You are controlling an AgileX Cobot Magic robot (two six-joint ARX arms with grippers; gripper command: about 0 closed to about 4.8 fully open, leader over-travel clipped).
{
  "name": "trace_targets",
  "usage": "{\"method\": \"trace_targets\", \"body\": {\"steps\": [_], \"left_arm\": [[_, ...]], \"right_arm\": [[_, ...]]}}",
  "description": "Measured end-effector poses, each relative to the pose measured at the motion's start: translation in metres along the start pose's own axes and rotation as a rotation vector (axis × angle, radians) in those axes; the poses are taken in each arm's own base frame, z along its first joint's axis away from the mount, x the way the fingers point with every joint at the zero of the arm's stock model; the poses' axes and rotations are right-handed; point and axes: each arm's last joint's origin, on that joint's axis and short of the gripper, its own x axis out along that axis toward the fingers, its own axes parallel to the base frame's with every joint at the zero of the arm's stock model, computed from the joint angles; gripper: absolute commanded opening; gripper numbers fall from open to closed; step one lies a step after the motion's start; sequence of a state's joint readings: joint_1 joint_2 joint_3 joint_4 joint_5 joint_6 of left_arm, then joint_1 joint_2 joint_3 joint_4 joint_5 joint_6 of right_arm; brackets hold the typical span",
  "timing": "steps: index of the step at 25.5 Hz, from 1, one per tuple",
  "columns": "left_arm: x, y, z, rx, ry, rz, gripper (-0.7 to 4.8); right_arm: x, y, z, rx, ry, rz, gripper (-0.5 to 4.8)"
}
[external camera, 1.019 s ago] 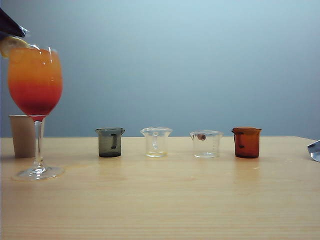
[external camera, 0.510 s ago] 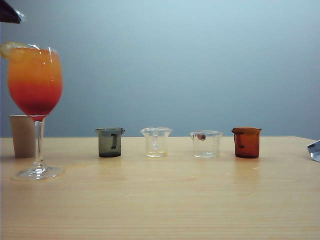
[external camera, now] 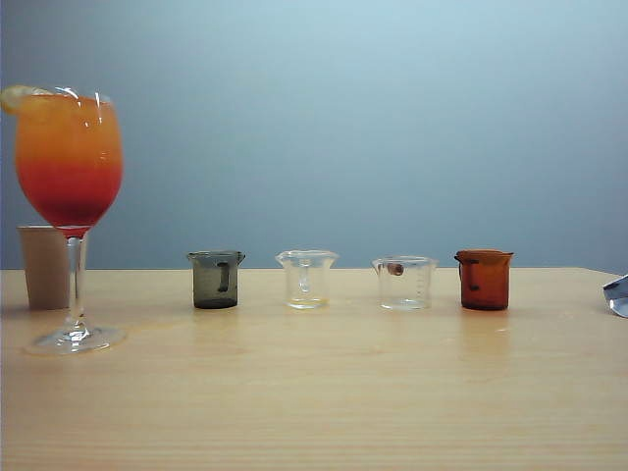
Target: Pick up the lemon slice from the paper cup on the left and carefully insert it into the rim of the goblet.
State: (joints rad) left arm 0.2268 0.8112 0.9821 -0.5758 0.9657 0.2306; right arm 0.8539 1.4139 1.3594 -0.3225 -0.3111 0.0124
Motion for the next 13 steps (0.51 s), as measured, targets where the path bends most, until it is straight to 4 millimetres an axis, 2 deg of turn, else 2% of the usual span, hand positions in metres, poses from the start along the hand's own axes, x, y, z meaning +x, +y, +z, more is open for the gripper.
{"method": "trace_targets", "body": {"steps": [2,6,13], "left_arm": [[-0.006,-0.007,0.002,0.027,-0.009,0.048,-0.05],[-0.026,-0.033,0.008,0.104,-0.074,0.126,-0.05],[-0.045,-0.061,0.005,0.06,-0.126,0.23,-0.05]], "right_arm": [[0.0,0.0,0.0,-0.008,-0.005,0.0,-0.05],[0.0,0.0,0.005,-0.025,-0.05,0.0,-0.05],[-0.004,-0.003,0.0,0.019,0.005,-0.092,-0.05]]}}
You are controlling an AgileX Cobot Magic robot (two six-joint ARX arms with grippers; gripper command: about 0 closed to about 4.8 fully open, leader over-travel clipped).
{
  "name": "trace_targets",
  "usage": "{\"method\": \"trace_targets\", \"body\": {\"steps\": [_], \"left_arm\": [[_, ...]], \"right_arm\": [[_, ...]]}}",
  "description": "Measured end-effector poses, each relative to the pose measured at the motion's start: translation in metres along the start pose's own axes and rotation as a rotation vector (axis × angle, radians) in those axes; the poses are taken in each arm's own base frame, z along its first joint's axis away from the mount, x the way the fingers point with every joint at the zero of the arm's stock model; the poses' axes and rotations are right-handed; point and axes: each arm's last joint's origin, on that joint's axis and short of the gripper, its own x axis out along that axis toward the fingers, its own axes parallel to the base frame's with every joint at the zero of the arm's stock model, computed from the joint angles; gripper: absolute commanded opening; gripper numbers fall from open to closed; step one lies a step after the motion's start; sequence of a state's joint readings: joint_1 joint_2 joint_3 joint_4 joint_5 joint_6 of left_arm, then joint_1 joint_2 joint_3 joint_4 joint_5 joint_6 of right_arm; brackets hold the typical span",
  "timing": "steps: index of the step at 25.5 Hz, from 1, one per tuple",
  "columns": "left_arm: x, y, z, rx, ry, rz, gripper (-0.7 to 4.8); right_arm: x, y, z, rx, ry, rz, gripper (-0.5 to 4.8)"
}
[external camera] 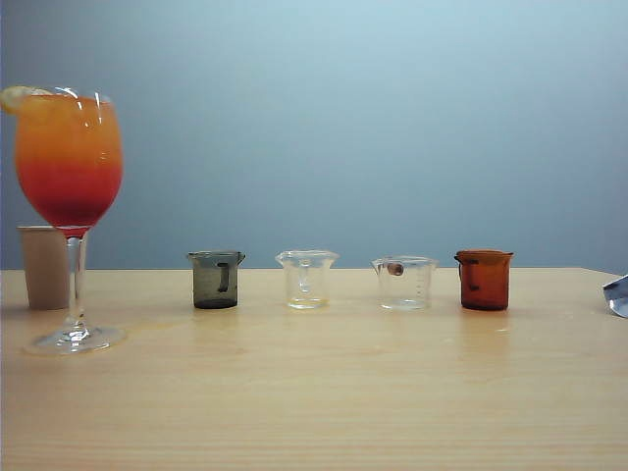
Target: Pick up the lemon slice from the paper cup on the left and carefully insert it into the rim of the goblet.
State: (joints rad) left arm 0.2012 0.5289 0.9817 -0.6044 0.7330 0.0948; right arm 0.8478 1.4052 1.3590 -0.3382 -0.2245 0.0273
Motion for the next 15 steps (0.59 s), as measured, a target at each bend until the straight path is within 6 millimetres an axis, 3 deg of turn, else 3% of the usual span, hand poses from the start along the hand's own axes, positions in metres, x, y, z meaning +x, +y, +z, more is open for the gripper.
{"method": "trace_targets", "body": {"steps": [9,12,15], "left_arm": [[-0.031,-0.026,-0.013,0.009,0.021,0.125,-0.05],[-0.043,-0.034,-0.013,0.048,-0.027,0.197,-0.05],[-0.044,-0.034,-0.022,0.026,-0.026,0.215,-0.05]], "right_arm": [[-0.03,-0.001,0.0,-0.047,-0.005,-0.092,-0.05],[-0.043,-0.011,-0.014,-0.011,-0.011,-0.16,-0.05],[-0.06,-0.016,-0.029,0.022,-0.053,-0.208,-0.05]]}}
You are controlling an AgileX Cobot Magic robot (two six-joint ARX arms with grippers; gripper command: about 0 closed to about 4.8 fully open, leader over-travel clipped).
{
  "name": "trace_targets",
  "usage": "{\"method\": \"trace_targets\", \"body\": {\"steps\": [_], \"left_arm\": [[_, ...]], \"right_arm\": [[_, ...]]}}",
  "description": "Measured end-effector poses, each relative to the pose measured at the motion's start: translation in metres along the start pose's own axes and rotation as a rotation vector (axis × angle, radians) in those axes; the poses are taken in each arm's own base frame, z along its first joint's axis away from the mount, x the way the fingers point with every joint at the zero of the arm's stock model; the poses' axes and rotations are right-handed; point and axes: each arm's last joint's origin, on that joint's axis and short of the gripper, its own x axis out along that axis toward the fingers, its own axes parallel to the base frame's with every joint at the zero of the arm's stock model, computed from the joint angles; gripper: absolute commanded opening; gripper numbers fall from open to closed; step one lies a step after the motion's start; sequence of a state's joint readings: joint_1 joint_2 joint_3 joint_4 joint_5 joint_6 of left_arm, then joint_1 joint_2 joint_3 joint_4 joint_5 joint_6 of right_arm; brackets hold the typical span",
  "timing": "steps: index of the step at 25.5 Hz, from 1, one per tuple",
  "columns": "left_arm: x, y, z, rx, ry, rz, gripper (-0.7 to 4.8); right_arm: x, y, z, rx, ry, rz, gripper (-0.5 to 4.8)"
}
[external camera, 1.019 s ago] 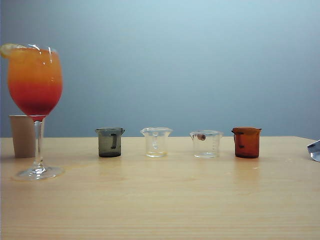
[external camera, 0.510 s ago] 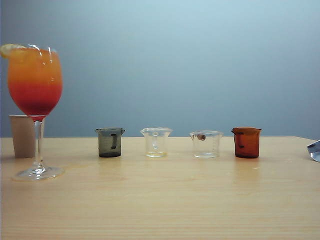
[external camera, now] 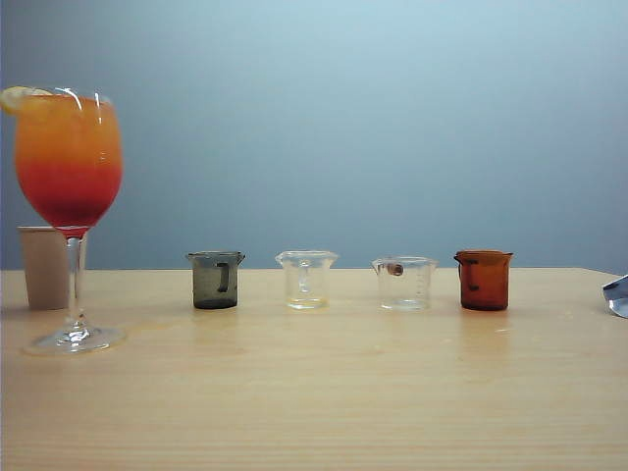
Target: Pick up the lemon slice from the paper cup on the left and carefully insert it into the rim of the goblet.
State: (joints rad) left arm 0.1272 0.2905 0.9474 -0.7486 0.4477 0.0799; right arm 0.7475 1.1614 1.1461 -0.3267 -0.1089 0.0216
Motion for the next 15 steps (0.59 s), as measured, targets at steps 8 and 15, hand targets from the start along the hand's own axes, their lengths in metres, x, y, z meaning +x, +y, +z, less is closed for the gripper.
{"method": "trace_targets", "body": {"steps": [8,15], "left_arm": [[0.008,0.004,-0.043,-0.168,-0.024,0.126,-0.05],[0.029,0.014,-0.087,-0.32,0.0,0.229,-0.05]], "right_arm": [[-0.036,-0.018,-0.052,0.083,-0.023,-0.168,-0.05],[-0.051,-0.031,-0.087,0.135,-0.033,-0.255,-0.05]]}}
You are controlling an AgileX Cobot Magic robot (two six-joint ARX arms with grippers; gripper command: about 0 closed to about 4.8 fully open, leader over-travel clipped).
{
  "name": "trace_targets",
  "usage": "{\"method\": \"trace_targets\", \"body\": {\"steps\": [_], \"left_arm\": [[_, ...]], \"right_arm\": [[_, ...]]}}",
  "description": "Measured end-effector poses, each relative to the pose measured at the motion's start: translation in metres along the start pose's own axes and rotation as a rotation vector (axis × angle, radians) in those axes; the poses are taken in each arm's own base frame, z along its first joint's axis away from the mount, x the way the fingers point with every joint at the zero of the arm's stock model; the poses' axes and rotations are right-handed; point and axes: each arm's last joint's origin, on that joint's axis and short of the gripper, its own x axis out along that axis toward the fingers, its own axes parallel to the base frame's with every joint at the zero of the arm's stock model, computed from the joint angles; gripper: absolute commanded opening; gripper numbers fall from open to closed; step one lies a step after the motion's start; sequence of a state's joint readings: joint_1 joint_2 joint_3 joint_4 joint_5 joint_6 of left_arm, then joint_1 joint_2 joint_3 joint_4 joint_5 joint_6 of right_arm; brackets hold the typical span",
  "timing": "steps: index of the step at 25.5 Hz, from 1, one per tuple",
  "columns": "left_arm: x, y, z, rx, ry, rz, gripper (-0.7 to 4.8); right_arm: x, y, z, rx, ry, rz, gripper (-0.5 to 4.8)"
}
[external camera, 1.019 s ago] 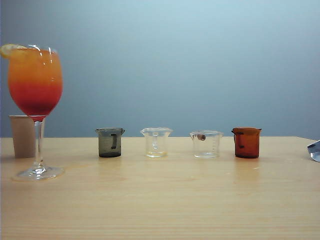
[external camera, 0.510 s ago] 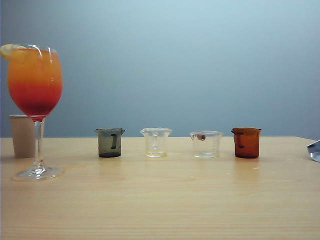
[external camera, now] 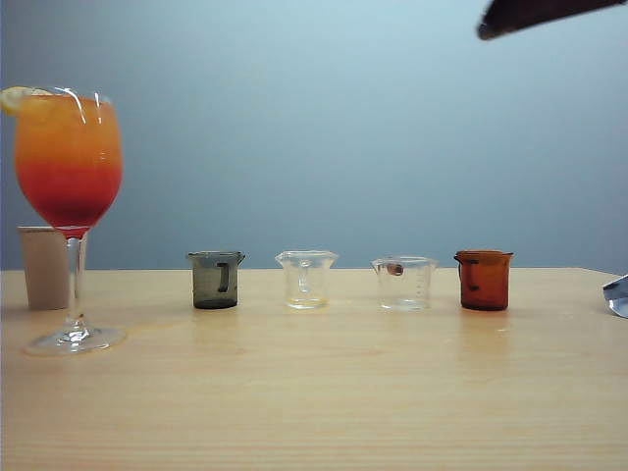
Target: Pick up the lemon slice from the paper cup on the left and carefully insert it into the rim of the goblet.
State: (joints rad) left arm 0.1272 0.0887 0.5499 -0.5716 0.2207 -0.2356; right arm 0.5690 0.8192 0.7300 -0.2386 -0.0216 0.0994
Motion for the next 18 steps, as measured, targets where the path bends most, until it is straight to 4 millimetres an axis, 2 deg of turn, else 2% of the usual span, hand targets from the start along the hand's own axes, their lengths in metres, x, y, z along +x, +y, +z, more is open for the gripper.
{"method": "trace_targets", "body": {"steps": [5,8,13,15,18], "left_arm": [[0.018,0.011,-0.021,-0.06,0.018,0.077,-0.05],[0.032,0.018,-0.036,-0.052,-0.017,0.073,-0.05],[0.038,0.021,-0.041,-0.028,-0.054,0.064,-0.05],[0.042,0.024,-0.049,0.004,-0.036,0.076,-0.05],[0.049,0.029,-0.063,0.011,-0.007,0.086,-0.05]], "right_arm": [[-0.004,-0.011,-0.016,0.049,-0.022,-0.047,-0.05],[-0.002,-0.016,-0.033,0.07,-0.008,-0.072,-0.05],[0.002,-0.017,-0.041,0.068,-0.033,-0.068,-0.05],[0.007,-0.019,-0.055,0.051,-0.036,-0.09,-0.05],[0.009,-0.02,-0.064,0.026,-0.075,-0.094,-0.05]]}}
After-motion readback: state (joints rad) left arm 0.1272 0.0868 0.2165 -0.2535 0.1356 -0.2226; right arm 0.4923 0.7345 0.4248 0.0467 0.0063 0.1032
